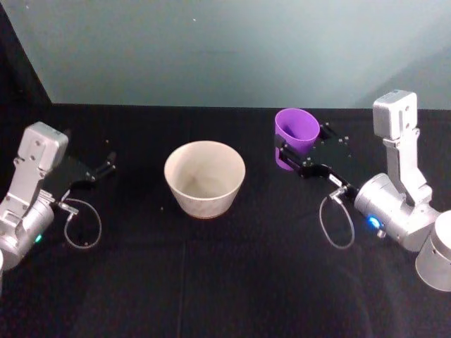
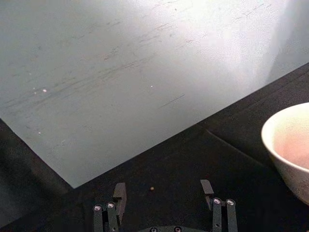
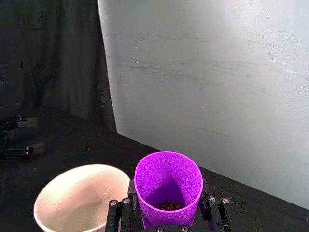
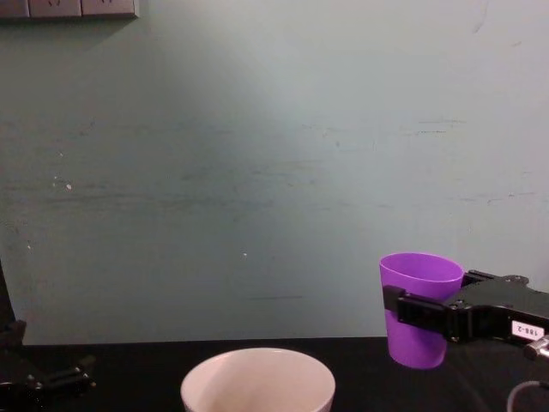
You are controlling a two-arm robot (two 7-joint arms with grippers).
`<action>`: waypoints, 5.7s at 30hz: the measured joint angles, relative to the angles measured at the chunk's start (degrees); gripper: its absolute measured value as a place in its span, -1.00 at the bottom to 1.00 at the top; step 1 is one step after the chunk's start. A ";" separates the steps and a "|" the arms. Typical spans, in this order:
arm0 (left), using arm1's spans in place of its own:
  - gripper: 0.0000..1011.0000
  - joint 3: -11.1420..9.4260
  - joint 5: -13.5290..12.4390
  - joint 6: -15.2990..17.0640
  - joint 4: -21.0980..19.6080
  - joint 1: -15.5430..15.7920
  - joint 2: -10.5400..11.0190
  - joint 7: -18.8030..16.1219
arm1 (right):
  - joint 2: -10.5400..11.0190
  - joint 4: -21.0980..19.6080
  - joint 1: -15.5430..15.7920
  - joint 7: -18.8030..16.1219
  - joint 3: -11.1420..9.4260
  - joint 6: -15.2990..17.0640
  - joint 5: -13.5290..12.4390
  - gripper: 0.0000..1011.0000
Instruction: Pick up the cup and pour the mung beans from the cup into the bowl.
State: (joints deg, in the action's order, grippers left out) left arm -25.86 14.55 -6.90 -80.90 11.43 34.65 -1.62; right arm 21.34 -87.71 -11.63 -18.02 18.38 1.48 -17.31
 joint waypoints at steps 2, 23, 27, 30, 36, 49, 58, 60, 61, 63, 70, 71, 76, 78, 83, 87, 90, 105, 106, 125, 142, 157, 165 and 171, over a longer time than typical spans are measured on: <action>0.98 0.00 0.00 0.00 0.00 0.00 0.00 0.00 | 0.02 0.00 -0.02 -0.01 0.03 0.02 0.00 0.44; 0.98 0.00 0.00 0.00 0.00 0.00 0.00 0.00 | 0.12 0.06 -0.16 -0.04 0.17 0.12 0.00 0.44; 0.98 0.00 0.00 0.00 0.00 0.00 0.00 0.00 | 0.12 0.06 -0.16 -0.05 0.17 0.12 0.00 0.44; 0.98 0.00 0.00 0.00 0.00 0.00 0.00 0.00 | 0.13 0.06 -0.17 -0.06 0.17 0.12 0.00 0.44; 0.98 0.00 0.00 0.00 0.00 0.00 0.00 0.00 | 0.13 0.06 -0.16 -0.07 0.17 0.12 0.00 0.44; 0.98 0.00 0.00 0.00 0.00 0.00 0.00 0.00 | 0.13 0.06 -0.17 -0.07 0.17 0.11 0.01 0.44; 0.98 0.00 0.00 0.00 0.00 0.00 0.00 0.00 | 0.13 0.06 -0.16 -0.07 0.17 0.11 0.01 0.44; 0.98 0.00 0.00 0.00 0.00 0.00 0.00 0.00 | 0.13 0.06 -0.16 -0.07 0.17 0.12 0.00 0.44; 0.98 0.00 0.00 0.00 0.00 0.00 0.00 0.00 | 0.13 0.06 -0.16 -0.07 0.17 0.12 0.01 0.44; 0.98 0.00 0.00 0.00 0.00 0.00 0.00 0.00 | 0.12 0.06 -0.17 -0.07 0.17 0.12 0.01 0.44; 0.98 0.00 0.00 0.00 0.00 0.00 0.00 0.00 | 0.13 0.06 -0.16 -0.07 0.17 0.11 0.01 0.44; 0.98 0.00 0.00 0.00 0.00 0.00 0.00 0.00 | 0.13 0.06 -0.16 -0.07 0.17 0.11 0.01 0.44; 0.98 0.00 0.00 0.00 0.00 0.00 0.00 0.00 | 0.13 0.06 -0.17 -0.07 0.17 0.11 0.01 0.44; 0.98 0.00 0.00 0.00 0.00 0.00 0.00 0.00 | 0.13 0.06 -0.16 -0.07 0.17 0.11 0.01 0.44; 0.98 0.00 0.00 0.00 0.00 0.00 0.00 0.00 | 0.13 0.06 -0.17 -0.07 0.17 0.11 0.01 0.44; 0.98 0.00 0.00 0.00 0.00 0.00 0.00 0.00 | 0.13 0.06 -0.17 -0.07 0.17 0.11 0.00 0.44; 0.98 0.00 0.00 0.00 0.00 0.00 0.00 0.00 | 0.13 0.06 -0.16 -0.07 0.17 0.11 0.01 0.44; 0.98 0.00 0.00 0.00 0.00 0.00 0.00 0.00 | 0.13 0.06 -0.16 -0.07 0.17 0.11 0.01 0.44; 0.98 0.00 0.00 0.00 0.00 0.00 0.00 0.00 | 0.12 0.06 -0.17 -0.07 0.17 0.11 0.00 0.44; 0.98 0.00 0.00 0.00 0.00 0.00 0.00 0.00 | 0.12 0.06 -0.17 -0.07 0.17 0.11 0.01 0.44; 0.98 0.00 0.00 0.00 0.01 0.00 0.00 0.00 | 3.84 -2.95 -4.31 1.17 5.17 3.86 15.59 0.44; 0.98 0.00 0.00 0.00 0.01 0.00 0.00 0.00 | 4.54 -0.19 -14.74 -1.11 15.65 5.09 35.54 0.44; 0.98 0.00 0.00 0.00 0.00 0.00 0.00 0.00 | 3.05 1.58 -17.90 -1.97 20.28 5.17 43.73 0.44; 0.98 0.00 0.00 0.00 0.00 0.00 0.00 0.00 | 2.17 2.90 -20.37 -1.99 24.40 5.93 51.51 0.44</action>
State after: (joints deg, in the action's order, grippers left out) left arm -25.86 14.55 -6.91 -80.90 11.43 34.65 -1.62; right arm 23.51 -84.82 -32.00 -20.01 42.78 7.40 34.20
